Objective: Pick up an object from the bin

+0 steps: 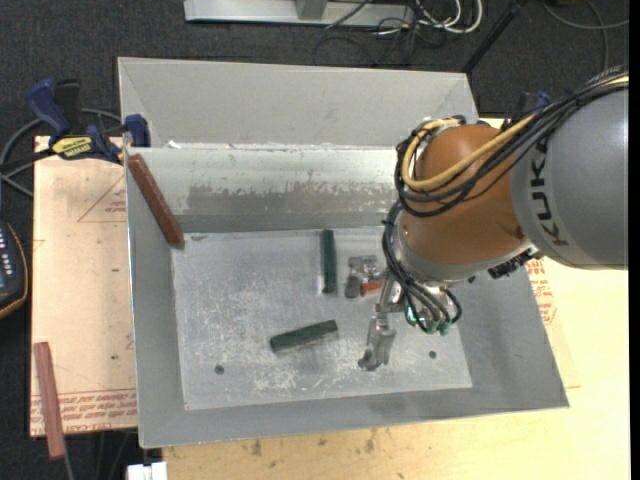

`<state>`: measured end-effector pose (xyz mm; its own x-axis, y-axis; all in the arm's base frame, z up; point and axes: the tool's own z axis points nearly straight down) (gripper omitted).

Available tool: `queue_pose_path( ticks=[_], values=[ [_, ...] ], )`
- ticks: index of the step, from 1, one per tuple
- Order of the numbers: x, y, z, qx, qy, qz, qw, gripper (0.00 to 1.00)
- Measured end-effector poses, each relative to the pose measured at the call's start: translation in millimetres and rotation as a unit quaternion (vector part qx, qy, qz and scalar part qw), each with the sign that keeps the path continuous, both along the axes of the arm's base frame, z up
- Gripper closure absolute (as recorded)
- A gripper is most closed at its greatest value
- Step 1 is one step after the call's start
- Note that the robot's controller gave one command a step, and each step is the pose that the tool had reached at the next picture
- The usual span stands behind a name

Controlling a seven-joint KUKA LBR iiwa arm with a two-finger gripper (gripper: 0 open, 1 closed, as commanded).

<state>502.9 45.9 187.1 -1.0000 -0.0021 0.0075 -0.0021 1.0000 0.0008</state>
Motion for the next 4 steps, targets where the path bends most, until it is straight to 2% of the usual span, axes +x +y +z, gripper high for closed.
queue_pose_path(
  ticks=[1, 2, 3, 4],
  values=[
    [28.6, 60, -122, 0.0, -0.0014, -0.043, 0.9991, 0.0],
    [29.9, 59, -86, 0.0, -0.0056, -0.071, 0.9975, 0.0],
    [35.1, 45, -81, 0.0, -0.0047, -0.057, 0.9984, 0.0],
    [36.3, 61, -119, 0.0, -0.0028, -0.101, 0.9948, 0.0]
  ],
)
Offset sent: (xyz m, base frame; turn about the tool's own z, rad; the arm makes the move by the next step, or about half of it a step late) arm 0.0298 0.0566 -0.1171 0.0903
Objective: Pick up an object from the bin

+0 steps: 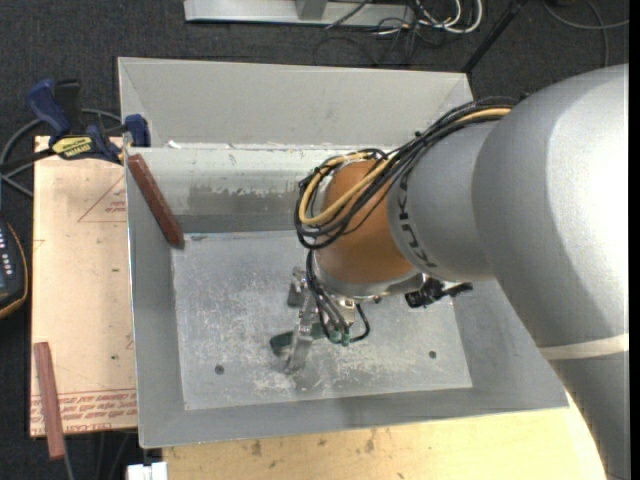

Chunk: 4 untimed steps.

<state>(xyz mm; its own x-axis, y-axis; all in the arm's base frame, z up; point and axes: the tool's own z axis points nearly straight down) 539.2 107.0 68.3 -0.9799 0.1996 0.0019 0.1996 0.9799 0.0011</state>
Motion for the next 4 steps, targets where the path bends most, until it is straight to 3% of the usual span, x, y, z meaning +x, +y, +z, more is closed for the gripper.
queue_pose_path(
  ticks=[1, 2, 3, 4],
  values=[
    [0.4, 0, 0, 0.0, -0.0009, 0.001, 1.0, 0.0],
    [1.3, 0, 2, 0.0, -0.0021, 0.0, 1.0, 1.0],
    [3.6, 1, 97, 0.001, -0.0055, 0.001, 1.0, 1.0],
    [4.8, 2, 128, 0.0, -0.0036, 0.003, 1.0, 1.0]
  ],
)
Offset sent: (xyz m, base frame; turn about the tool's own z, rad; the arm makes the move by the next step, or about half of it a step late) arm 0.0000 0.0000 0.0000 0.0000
